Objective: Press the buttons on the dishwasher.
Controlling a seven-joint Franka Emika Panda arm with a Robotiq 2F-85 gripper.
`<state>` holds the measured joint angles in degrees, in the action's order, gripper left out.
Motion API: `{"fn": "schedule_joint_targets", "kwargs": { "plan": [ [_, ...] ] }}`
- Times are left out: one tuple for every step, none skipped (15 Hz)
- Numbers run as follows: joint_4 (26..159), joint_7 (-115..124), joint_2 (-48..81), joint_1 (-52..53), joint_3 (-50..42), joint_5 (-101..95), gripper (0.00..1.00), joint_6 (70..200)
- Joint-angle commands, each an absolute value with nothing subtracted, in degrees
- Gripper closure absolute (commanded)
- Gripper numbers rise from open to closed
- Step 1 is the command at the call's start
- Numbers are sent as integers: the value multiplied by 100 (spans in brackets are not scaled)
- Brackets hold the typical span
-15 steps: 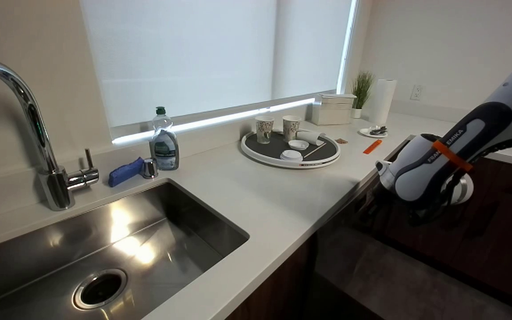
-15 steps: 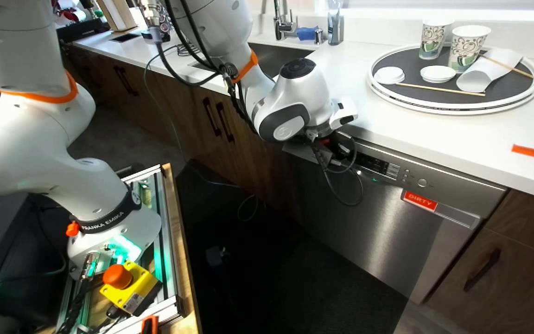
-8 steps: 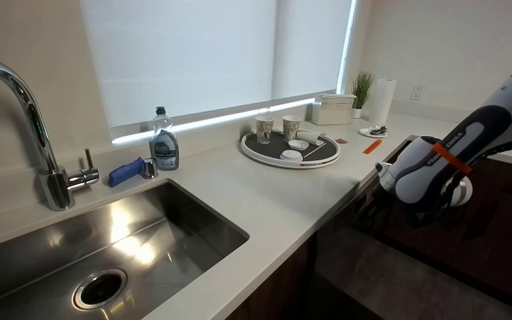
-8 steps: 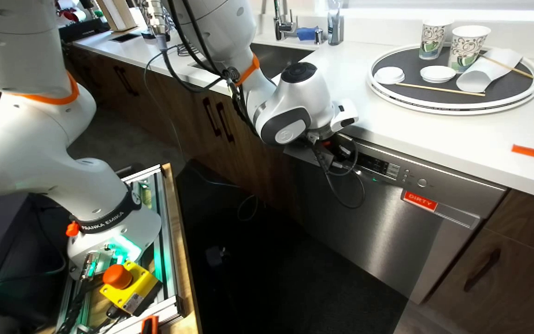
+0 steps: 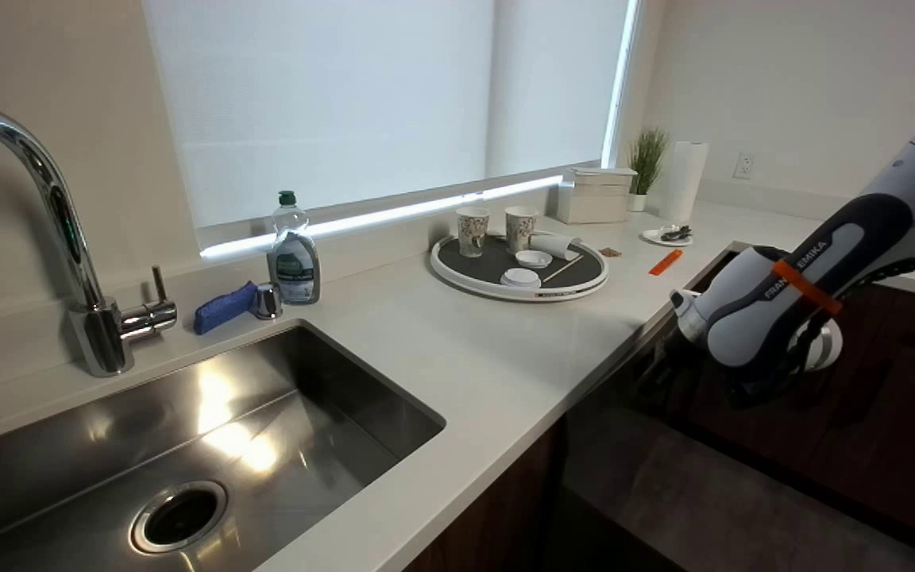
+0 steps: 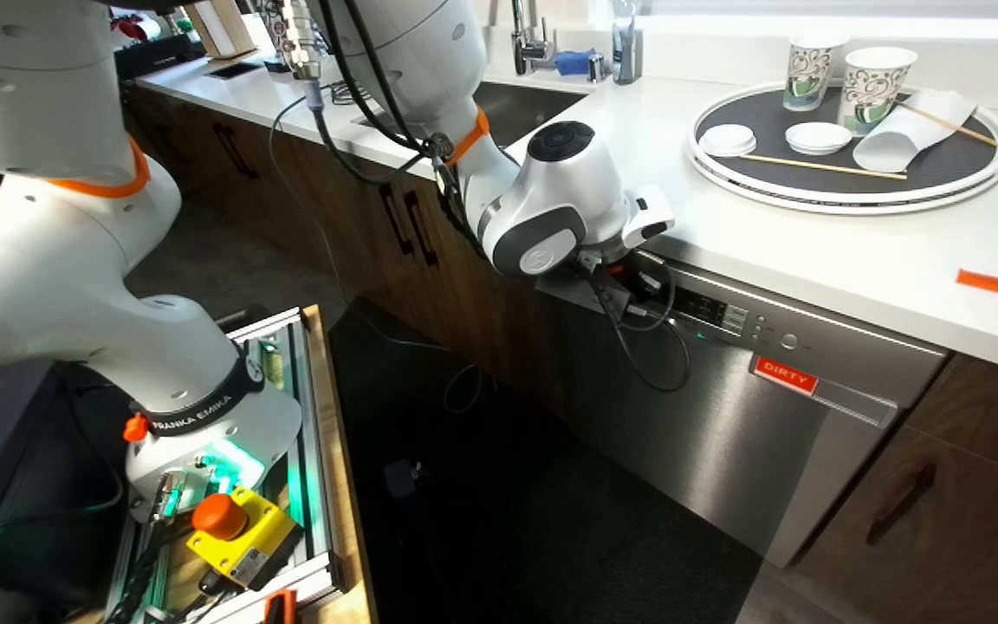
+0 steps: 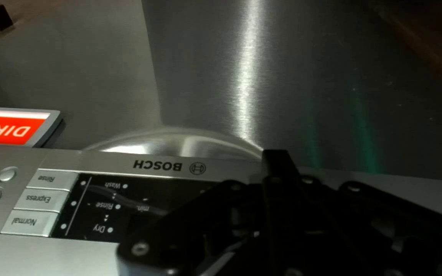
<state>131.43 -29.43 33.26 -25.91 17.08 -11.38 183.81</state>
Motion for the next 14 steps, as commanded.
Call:
{"fn": "schedule_joint_targets", "kwargs": {
  "plan": [
    [13044, -2820, 3524, -2786, 1854, -1438, 100, 18601],
    [13031, -2813, 3544, -2812, 1883, -1467, 100, 18635],
    [13017, -2805, 3563, -2839, 1909, -1497, 100, 18657],
    [12998, -2794, 3591, -2863, 1936, -1533, 100, 18691],
    [12975, -2783, 3626, -2902, 1977, -1570, 100, 18711],
    [12941, -2774, 3674, -2945, 2033, -1592, 100, 18711],
    [12914, -2772, 3708, -2974, 2073, -1610, 100, 18704],
    [12894, -2775, 3743, -3015, 2125, -1627, 100, 18696],
    [12875, -2778, 3778, -3058, 2168, -1641, 100, 18690],
    [12873, -2782, 3791, -3104, 2200, -1659, 100, 18688],
    [12870, -2781, 3804, -3143, 2230, -1674, 100, 18686],
    [12866, -2775, 3816, -3170, 2249, -1683, 100, 18694],
    [12862, -2774, 3829, -3205, 2276, -1692, 100, 18703],
    [12854, -2751, 3845, -3213, 2282, -1680, 100, 18763]
  ]
}}
